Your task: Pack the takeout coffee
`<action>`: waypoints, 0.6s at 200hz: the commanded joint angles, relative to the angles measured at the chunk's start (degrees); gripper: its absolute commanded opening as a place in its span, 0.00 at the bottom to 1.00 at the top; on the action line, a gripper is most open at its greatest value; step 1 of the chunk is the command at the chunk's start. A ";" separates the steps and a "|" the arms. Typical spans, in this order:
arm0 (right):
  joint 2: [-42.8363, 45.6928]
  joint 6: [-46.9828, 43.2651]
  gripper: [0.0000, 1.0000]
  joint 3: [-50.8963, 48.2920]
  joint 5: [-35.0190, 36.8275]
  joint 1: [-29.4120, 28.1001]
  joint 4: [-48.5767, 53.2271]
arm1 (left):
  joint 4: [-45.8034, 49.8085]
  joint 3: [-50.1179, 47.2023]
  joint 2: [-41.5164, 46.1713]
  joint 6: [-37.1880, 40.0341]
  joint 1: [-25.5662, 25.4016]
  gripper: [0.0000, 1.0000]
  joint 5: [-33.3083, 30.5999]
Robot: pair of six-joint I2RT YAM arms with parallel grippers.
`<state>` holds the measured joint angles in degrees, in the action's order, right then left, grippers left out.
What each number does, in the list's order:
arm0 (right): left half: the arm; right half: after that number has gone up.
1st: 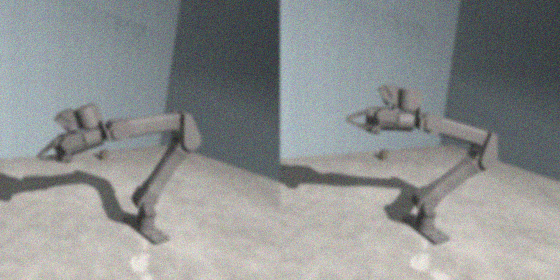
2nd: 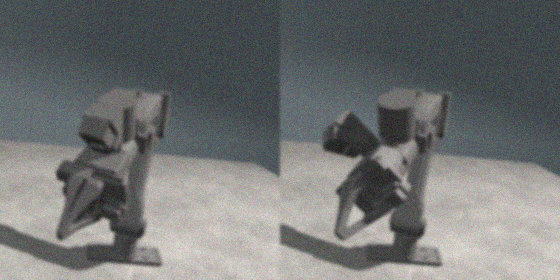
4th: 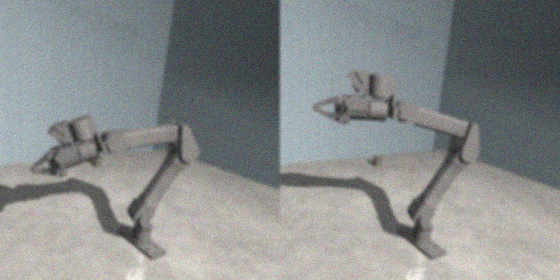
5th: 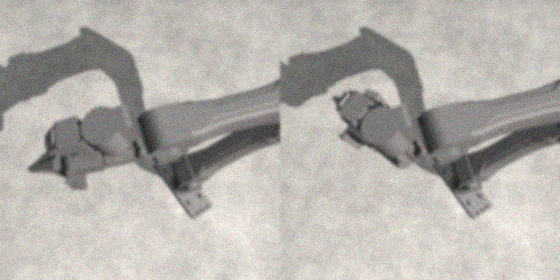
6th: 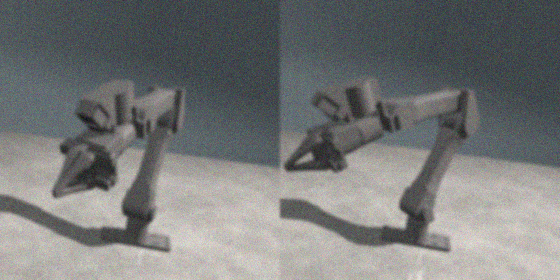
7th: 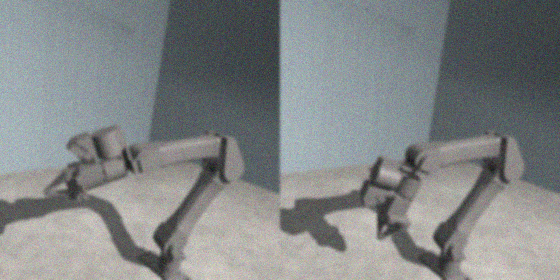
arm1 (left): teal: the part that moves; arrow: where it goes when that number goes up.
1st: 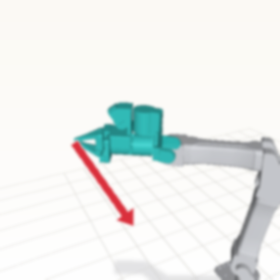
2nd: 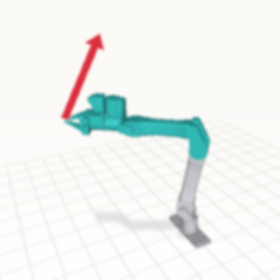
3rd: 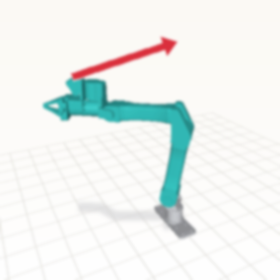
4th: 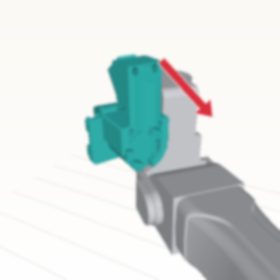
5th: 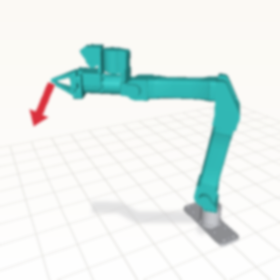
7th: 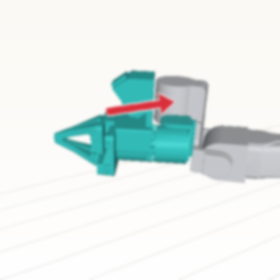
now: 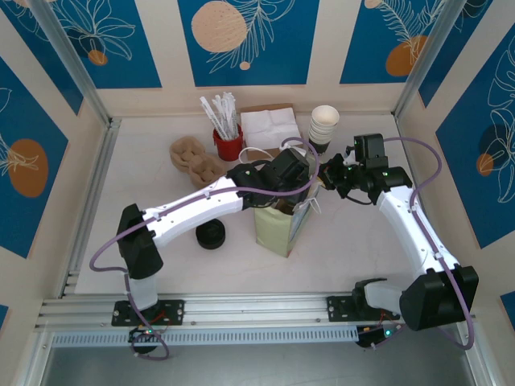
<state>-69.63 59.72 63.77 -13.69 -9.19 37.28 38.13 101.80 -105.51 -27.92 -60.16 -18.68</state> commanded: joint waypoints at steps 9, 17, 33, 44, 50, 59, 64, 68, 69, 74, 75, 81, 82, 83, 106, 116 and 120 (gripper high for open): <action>0.59 -3.36 0.00 0.83 -4.04 -0.08 4.23 | -2.78 -2.30 0.12 2.15 0.15 0.65 -0.25; 0.47 -4.18 0.00 1.03 -4.61 0.14 5.54 | -3.13 -2.85 0.30 2.71 0.23 0.65 0.10; 0.31 -6.12 0.00 1.89 -4.70 0.23 8.71 | -3.67 -3.78 0.81 3.81 0.28 0.65 0.83; -0.10 -7.54 0.00 3.07 -4.37 0.36 11.67 | -4.00 -4.58 1.25 4.51 0.26 0.65 1.22; -0.32 -8.45 0.00 3.80 -4.10 0.47 13.41 | -4.18 -5.17 1.49 4.93 0.25 0.65 1.19; -0.72 -9.60 0.00 4.58 -3.59 0.50 15.77 | -4.61 -6.16 1.88 5.54 0.22 0.65 1.06; -0.92 -10.01 0.00 4.77 -3.41 0.35 16.87 | -4.64 -6.67 2.05 5.66 0.25 0.65 1.06; -1.08 -10.37 0.00 4.93 -3.29 0.35 17.76 | -4.64 -6.89 2.12 5.82 0.24 0.65 1.22; -1.14 -10.44 0.00 4.99 -3.24 0.33 18.06 | -4.64 -6.88 2.14 5.84 0.23 0.65 1.25; -1.59 -10.87 0.00 5.13 -3.04 0.42 19.20 | -4.65 -7.03 2.24 6.01 0.24 0.65 1.38; -1.67 -11.00 0.00 5.18 -2.98 0.45 19.44 | -4.64 -7.13 2.29 6.02 0.23 0.65 1.46; -2.05 -11.72 0.00 5.58 -2.99 0.56 21.18 | -4.76 -7.51 2.49 6.04 0.23 0.65 1.73; -2.12 -11.81 0.00 5.62 -3.00 0.52 21.44 | -4.84 -7.59 2.54 5.99 0.22 0.65 1.77; -2.15 -11.99 0.00 5.73 -3.00 0.55 21.61 | -4.87 -7.72 2.57 6.02 0.22 0.65 1.83; -2.18 -13.09 0.00 5.60 -2.44 0.14 23.70 | -5.88 -9.56 3.12 6.39 0.18 0.65 2.14; -2.18 -13.41 0.00 5.13 -2.22 0.08 23.71 | -6.52 -10.44 3.57 6.68 0.06 0.65 2.69; -2.25 -13.51 0.00 5.06 -2.40 0.07 23.72 | -6.96 -10.75 3.72 6.74 0.00 0.65 2.77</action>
<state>-71.24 48.58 69.04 -15.46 -8.78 52.29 33.17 92.97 -105.06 -22.94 -60.12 -17.04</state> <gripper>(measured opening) 0.056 0.649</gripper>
